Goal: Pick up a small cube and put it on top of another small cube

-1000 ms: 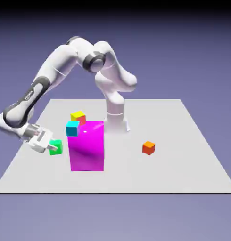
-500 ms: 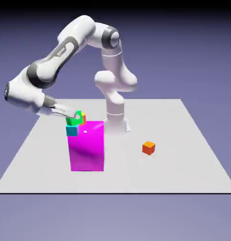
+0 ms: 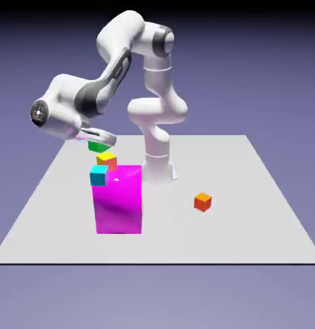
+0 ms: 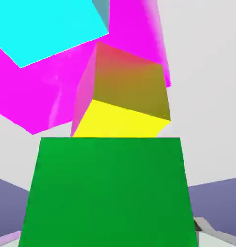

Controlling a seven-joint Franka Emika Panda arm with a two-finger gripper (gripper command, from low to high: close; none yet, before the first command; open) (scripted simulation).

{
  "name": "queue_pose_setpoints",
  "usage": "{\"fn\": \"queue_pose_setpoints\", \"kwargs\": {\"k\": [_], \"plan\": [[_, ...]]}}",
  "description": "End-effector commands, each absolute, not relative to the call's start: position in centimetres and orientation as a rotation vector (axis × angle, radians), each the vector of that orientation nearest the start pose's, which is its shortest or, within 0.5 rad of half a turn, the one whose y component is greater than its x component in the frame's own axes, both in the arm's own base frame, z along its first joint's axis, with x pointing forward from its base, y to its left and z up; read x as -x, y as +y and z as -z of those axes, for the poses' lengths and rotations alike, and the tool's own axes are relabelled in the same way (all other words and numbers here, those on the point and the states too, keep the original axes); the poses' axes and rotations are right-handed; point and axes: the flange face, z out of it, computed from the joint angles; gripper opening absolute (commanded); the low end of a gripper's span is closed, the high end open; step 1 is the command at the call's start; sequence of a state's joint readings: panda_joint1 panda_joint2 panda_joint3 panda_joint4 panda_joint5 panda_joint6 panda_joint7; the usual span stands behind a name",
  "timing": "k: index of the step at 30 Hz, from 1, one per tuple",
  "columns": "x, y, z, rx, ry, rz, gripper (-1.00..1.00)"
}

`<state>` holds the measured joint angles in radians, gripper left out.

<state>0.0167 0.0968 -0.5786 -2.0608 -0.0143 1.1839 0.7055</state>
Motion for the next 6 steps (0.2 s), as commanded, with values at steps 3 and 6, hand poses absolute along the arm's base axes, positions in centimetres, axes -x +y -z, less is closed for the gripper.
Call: {"fn": "queue_pose_setpoints", "kwargs": {"k": [3, 6], "plan": [[-35.87, -22.5, -35.29, 2.324, 1.747, -1.499, -1.0], [-36.49, -22.88, -36.08, 2.324, 1.748, -1.499, 1.0]]}}
